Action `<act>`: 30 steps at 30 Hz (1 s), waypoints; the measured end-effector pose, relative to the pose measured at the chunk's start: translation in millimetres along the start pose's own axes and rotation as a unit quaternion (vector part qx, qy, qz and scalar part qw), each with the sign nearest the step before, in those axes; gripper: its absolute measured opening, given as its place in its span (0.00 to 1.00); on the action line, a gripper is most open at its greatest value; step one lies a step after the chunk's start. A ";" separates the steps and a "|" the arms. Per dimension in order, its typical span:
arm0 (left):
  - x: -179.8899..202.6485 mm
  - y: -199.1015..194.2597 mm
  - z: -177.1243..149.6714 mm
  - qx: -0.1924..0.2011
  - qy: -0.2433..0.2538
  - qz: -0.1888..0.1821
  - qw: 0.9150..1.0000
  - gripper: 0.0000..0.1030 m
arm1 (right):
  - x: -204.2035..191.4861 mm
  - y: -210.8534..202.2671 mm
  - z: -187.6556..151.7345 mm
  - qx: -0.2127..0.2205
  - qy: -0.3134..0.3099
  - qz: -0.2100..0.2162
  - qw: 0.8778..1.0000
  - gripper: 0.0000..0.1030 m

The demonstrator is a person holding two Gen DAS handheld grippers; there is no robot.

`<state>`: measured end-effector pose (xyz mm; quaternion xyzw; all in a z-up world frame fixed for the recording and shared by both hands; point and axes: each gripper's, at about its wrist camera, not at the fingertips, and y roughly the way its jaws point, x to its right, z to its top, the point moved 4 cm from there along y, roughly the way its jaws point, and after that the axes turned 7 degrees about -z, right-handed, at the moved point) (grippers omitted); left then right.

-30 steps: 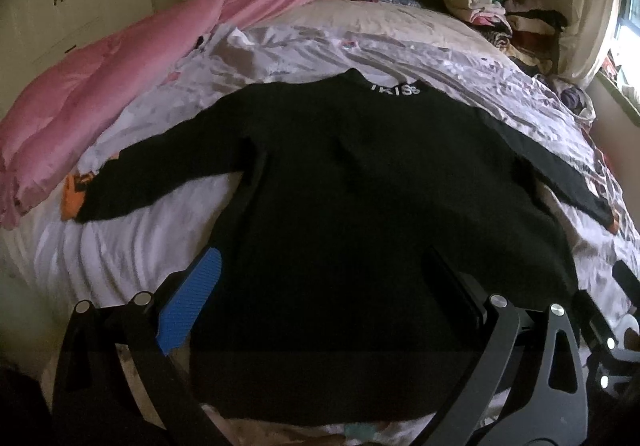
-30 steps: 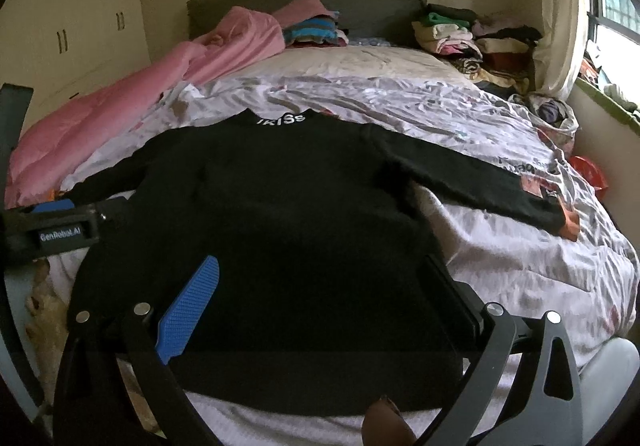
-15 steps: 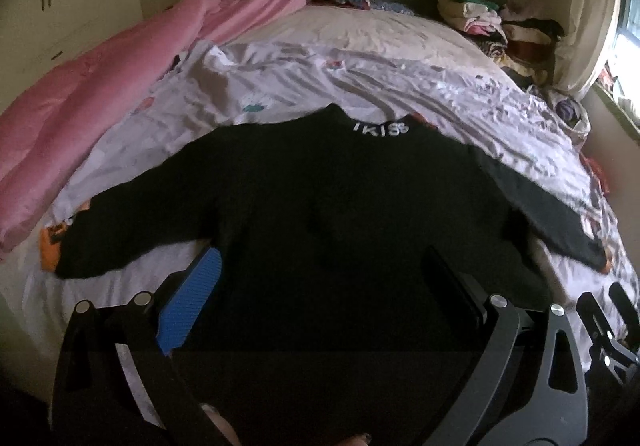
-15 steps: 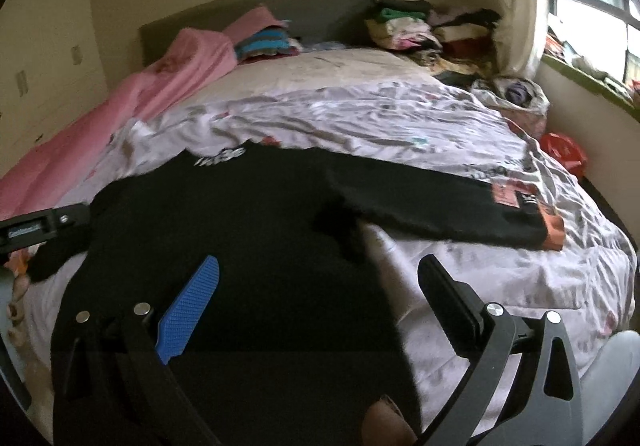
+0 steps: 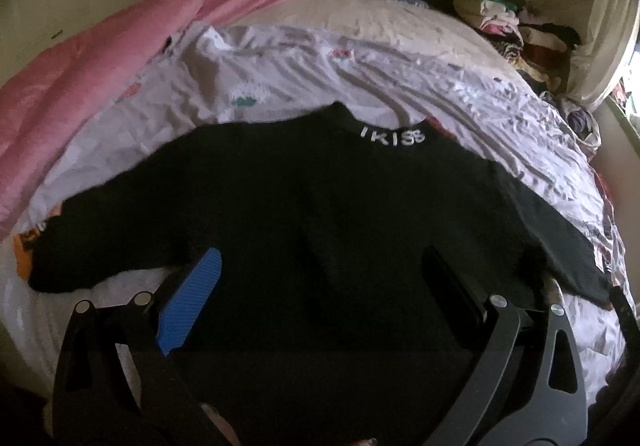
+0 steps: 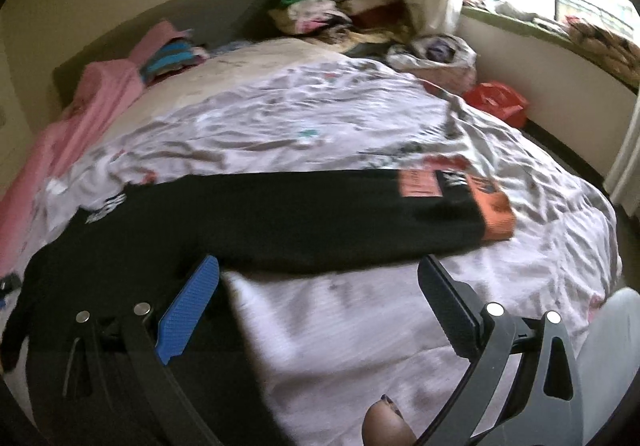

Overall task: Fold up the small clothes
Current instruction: 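Reach the right gripper to the orange sleeve cuff and close on it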

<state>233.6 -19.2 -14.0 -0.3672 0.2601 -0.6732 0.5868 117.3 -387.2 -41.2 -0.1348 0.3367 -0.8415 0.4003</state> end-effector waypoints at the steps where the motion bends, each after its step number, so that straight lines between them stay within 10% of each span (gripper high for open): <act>1: -0.7 3.8 -0.3 -0.004 0.001 0.002 1.000 0.91 | 7.4 5.6 1.4 -0.003 0.008 -0.007 1.000 0.96; 21: 8.0 46.5 -5.7 -0.025 0.030 -0.003 0.999 0.91 | 116.8 115.4 4.1 -0.100 0.220 -0.038 0.970 0.95; 30: 19.3 53.5 -6.9 -0.029 0.051 -0.021 0.998 0.91 | 121.6 101.2 28.0 -0.034 0.232 -0.010 0.972 0.12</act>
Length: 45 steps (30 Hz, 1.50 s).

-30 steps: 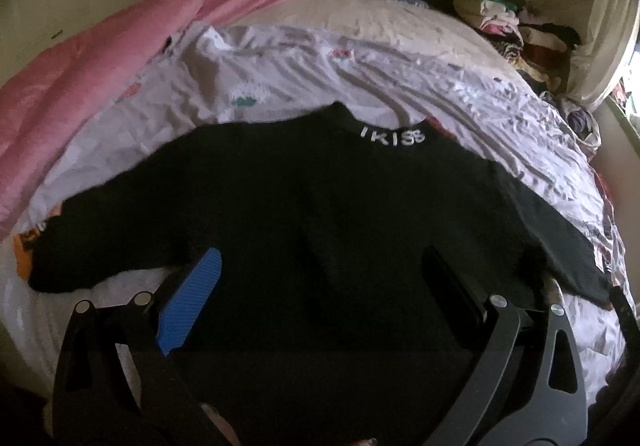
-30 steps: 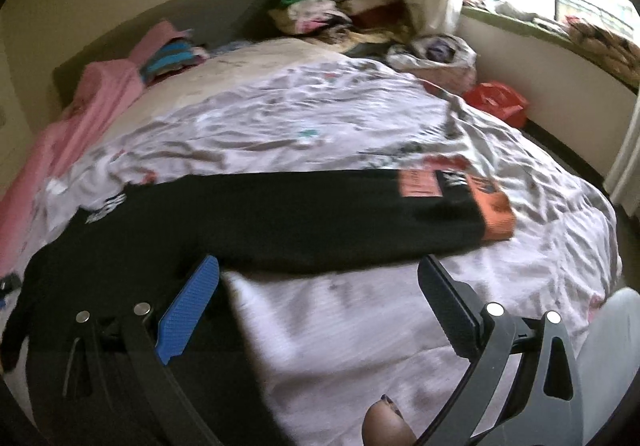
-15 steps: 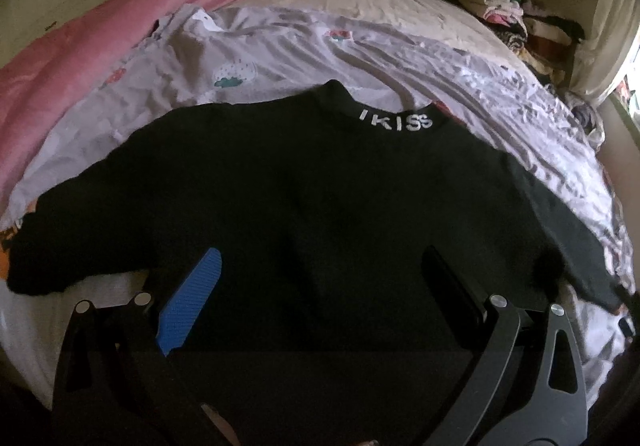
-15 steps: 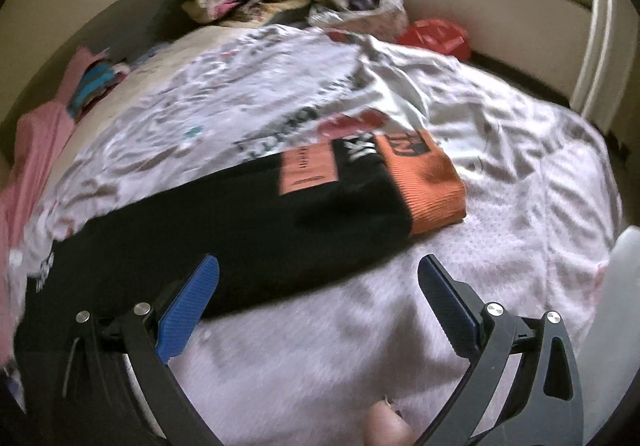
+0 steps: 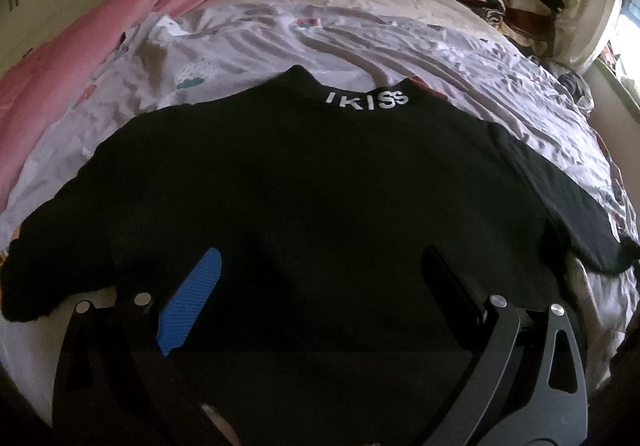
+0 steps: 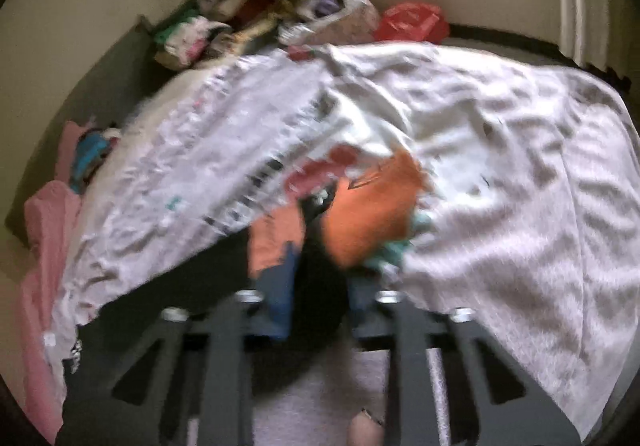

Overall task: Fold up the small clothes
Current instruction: 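Reach the right gripper to the orange sleeve cuff and close on it, then carry the cuff with the right gripper across the shirt body and release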

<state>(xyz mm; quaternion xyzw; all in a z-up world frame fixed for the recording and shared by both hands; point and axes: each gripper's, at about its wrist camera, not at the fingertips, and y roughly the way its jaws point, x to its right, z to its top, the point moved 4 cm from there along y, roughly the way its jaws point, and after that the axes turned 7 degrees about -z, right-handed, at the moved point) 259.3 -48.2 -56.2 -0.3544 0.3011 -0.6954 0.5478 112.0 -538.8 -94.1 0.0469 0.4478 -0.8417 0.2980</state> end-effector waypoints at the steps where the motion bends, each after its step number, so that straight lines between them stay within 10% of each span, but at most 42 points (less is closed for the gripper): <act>1: 0.3 -0.3 0.2 0.000 0.000 -0.001 1.000 0.91 | -4.3 -6.1 2.2 0.009 -0.007 0.013 1.000 0.12; 21: -38.3 -25.3 21.1 0.028 -0.029 -0.004 0.999 0.91 | -164.1 -126.6 -33.7 0.077 -0.185 0.184 0.962 0.12; 45: -121.9 -10.4 24.6 0.029 -0.143 -0.154 0.977 0.91 | -338.9 -144.4 -201.5 0.050 -0.379 0.236 0.893 0.12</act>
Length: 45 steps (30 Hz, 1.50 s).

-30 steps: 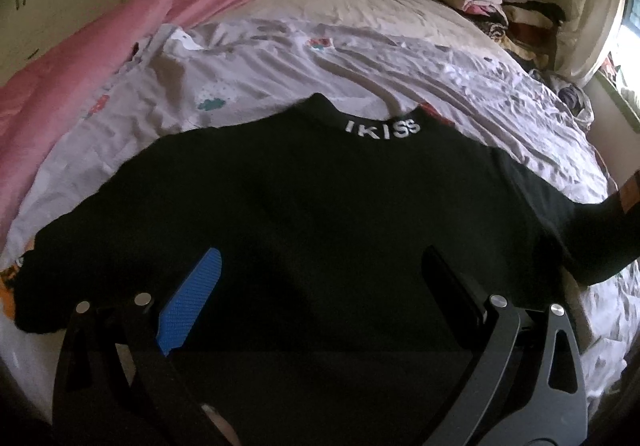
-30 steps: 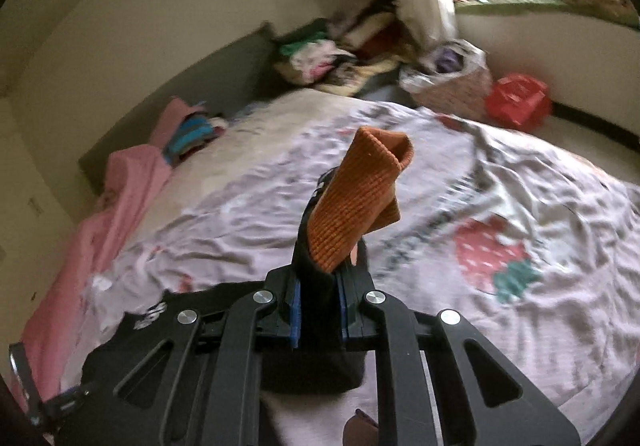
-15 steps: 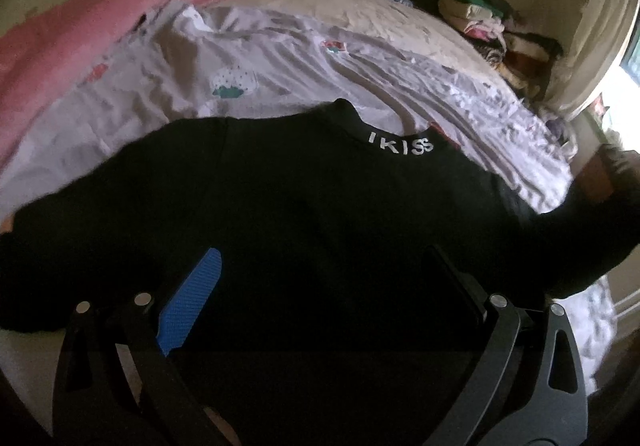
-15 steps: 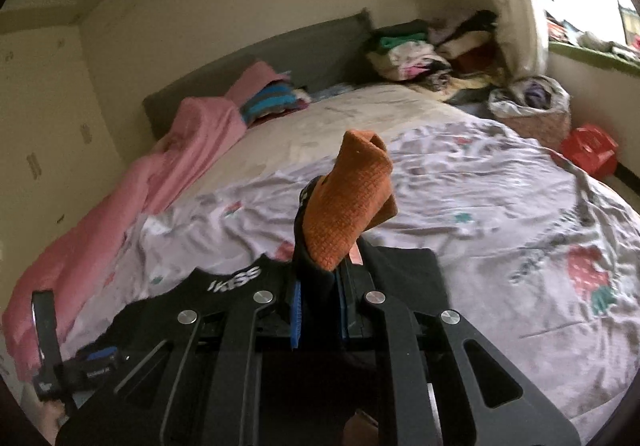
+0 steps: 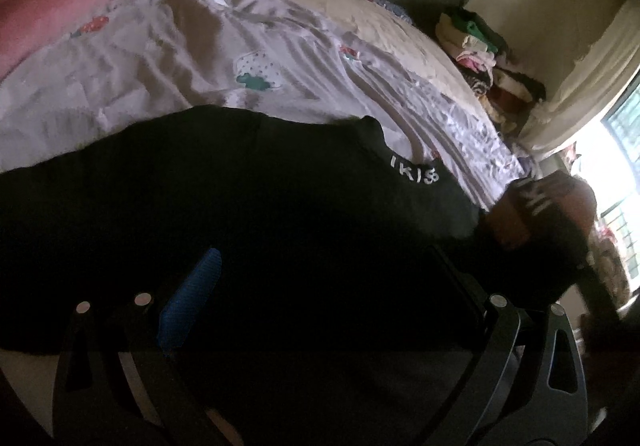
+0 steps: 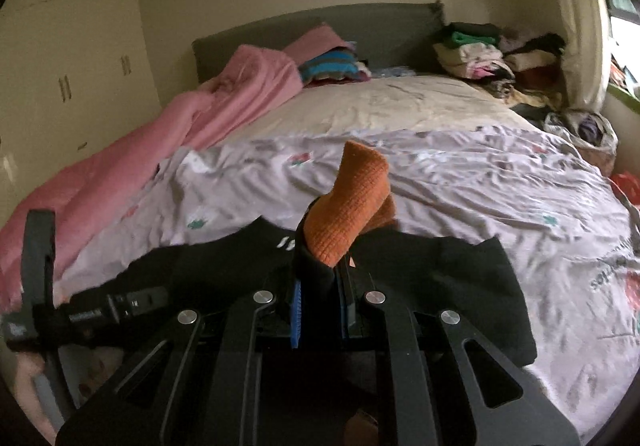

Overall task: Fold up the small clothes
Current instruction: 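Carry the cuff with the right gripper across the shirt body and release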

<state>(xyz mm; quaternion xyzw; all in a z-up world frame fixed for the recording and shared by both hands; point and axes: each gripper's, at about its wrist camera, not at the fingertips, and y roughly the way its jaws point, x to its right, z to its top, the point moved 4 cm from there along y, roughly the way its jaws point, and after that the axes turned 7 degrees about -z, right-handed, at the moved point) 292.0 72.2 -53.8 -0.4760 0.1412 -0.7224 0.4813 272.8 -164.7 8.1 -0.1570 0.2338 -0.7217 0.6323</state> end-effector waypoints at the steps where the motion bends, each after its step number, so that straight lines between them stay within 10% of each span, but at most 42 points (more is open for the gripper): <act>1: -1.5 -1.6 1.4 0.001 -0.003 -0.007 1.000 0.91 | -5.1 3.5 -1.4 -0.003 -0.003 0.002 1.000 0.12; 9: -18.3 -7.1 6.4 -0.002 -0.037 -0.056 0.998 0.87 | -47.8 27.9 -19.7 -0.025 -0.039 0.017 0.999 0.15; 13: -23.4 -5.8 5.1 -0.011 -0.054 -0.084 0.995 0.77 | -63.5 33.4 -34.7 -0.041 -0.055 0.038 0.997 0.42; 21: -21.4 3.8 -5.7 -0.037 -0.048 -0.094 0.994 0.54 | -74.8 10.7 -69.2 -0.066 -0.082 0.090 0.990 0.48; 30: -2.9 41.6 -28.5 -0.073 -0.017 -0.055 0.996 0.39 | 0.3 -9.2 -76.4 -0.078 -0.012 0.031 0.996 0.50; 32: 7.1 44.2 -27.3 -0.062 0.010 -0.043 0.997 0.04 | 18.0 -11.2 -76.4 -0.079 0.004 0.014 0.997 0.50; 45: 26.2 -4.8 2.4 0.013 0.077 -0.033 0.996 0.04 | 62.1 -1.8 -66.7 -0.073 0.038 -0.060 0.995 0.50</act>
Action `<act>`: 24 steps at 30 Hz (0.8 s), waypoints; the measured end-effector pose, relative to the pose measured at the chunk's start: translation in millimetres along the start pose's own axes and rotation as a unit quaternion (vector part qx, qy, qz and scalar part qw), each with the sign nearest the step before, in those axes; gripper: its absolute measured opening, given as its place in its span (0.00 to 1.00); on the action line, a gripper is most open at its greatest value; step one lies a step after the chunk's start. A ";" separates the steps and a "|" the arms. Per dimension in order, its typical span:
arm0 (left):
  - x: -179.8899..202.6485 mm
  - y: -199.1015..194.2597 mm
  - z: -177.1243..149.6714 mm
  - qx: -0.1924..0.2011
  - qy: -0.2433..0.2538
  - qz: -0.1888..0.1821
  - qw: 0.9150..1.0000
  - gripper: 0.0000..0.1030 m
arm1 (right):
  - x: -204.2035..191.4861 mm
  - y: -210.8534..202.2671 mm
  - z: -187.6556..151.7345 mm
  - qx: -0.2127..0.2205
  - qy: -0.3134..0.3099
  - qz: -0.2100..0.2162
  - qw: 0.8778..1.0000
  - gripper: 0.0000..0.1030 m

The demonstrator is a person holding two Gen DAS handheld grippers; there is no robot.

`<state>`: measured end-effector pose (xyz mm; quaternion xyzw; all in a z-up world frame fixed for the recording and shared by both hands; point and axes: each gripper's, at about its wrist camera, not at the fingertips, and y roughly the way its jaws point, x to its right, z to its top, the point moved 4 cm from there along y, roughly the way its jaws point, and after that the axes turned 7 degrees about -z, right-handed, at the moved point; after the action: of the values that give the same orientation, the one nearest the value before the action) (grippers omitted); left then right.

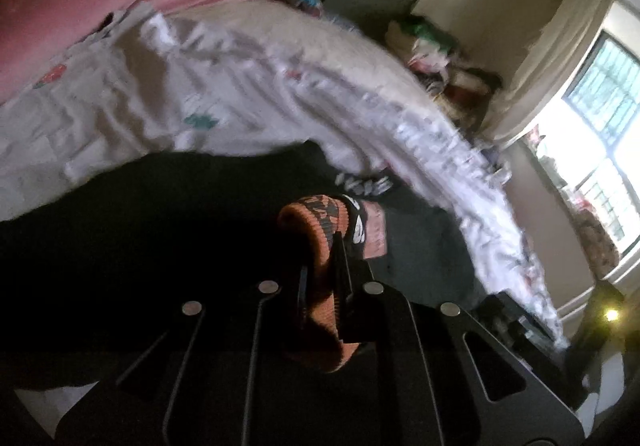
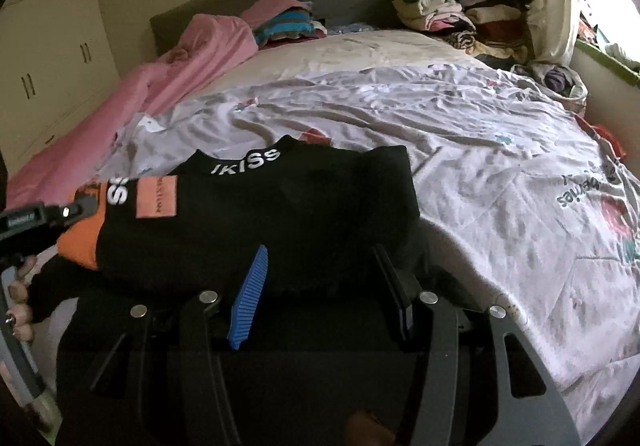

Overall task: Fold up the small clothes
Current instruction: 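Carry the cuff with the right gripper across the shirt body and release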

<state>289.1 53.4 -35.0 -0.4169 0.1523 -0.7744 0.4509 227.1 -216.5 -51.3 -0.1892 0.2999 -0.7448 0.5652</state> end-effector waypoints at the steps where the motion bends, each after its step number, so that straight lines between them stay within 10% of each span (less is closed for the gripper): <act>1: -2.2 4.6 -2.7 -0.009 0.001 0.009 1.000 0.05 | -1.5 2.7 0.5 -0.003 -0.002 -0.001 1.000 0.50; 10: -27.0 -4.5 -13.6 0.004 0.021 0.106 0.994 0.13 | -19.1 40.3 1.2 -0.040 -0.028 -0.003 0.999 0.50; 22: -30.9 31.0 -42.1 -0.075 0.018 0.083 0.994 0.16 | -6.1 68.0 -11.1 -0.090 -0.010 -0.024 0.996 0.51; 24: -31.0 22.7 -40.8 -0.065 0.012 0.079 0.995 0.32 | -7.3 60.1 -10.1 -0.076 -0.004 -0.014 0.997 0.56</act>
<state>277.8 60.9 -89.4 -0.4225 0.2400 -0.7296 0.4813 266.7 -218.0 -98.2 -0.2387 0.3505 -0.7272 0.5397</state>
